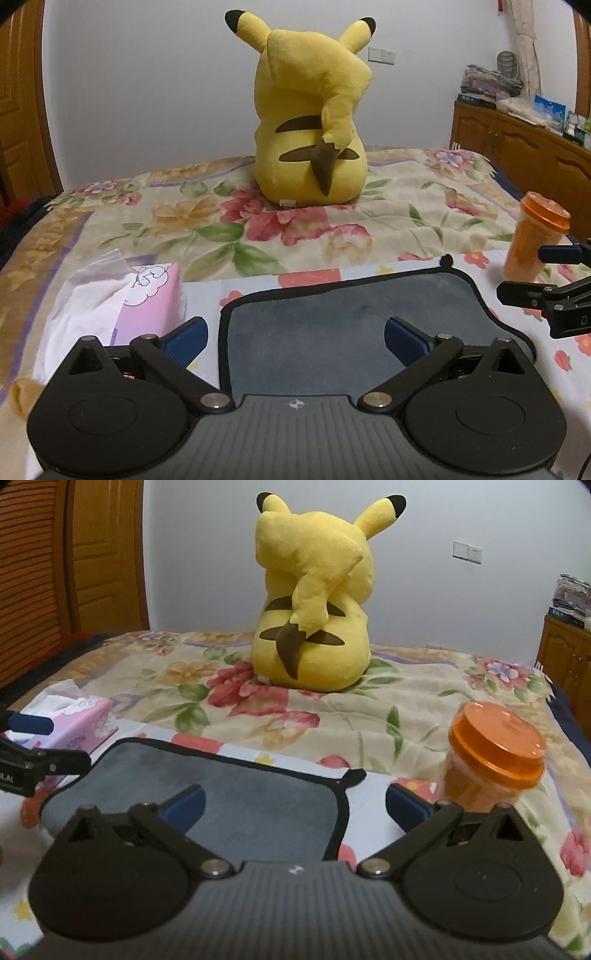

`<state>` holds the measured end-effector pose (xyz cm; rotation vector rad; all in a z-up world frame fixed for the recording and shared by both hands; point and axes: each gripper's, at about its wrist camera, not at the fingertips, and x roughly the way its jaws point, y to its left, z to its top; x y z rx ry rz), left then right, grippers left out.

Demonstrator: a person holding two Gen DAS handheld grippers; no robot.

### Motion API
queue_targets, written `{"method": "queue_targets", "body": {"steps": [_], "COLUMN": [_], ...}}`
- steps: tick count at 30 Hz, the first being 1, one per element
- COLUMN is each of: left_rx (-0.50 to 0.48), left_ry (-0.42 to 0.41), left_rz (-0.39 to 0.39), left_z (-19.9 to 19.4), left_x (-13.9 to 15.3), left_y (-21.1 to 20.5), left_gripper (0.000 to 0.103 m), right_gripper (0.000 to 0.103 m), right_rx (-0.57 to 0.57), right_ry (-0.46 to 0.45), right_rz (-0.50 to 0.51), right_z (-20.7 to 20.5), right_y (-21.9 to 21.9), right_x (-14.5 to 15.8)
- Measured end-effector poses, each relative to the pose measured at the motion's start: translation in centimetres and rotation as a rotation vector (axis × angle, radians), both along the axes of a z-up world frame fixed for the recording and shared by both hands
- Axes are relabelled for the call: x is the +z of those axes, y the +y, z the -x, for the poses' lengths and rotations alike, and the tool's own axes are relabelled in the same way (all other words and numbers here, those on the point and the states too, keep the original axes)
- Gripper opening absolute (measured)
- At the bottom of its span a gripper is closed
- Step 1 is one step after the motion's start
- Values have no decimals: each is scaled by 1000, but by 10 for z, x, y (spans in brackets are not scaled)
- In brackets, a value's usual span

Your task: Fold towel

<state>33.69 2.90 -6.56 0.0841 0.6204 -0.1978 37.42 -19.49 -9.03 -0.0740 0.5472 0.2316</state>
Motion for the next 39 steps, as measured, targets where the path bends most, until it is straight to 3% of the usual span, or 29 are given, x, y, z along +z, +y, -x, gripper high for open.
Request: {"method": "queue_targets", "body": {"steps": [29, 39], "left_rx": [-10, 5], "left_ry": [-76, -92], "left_rz": [-33, -34], "left_z": [171, 211], "left_x": [113, 130], "left_y": [-25, -28], "left_gripper": [103, 103], "right_gripper": [103, 103], "right_rx": [-57, -59], "right_ry": [-91, -112], "right_rz": [-46, -61], "right_z": [140, 177], "right_y": [-22, -24], "right_x": [97, 111]}}
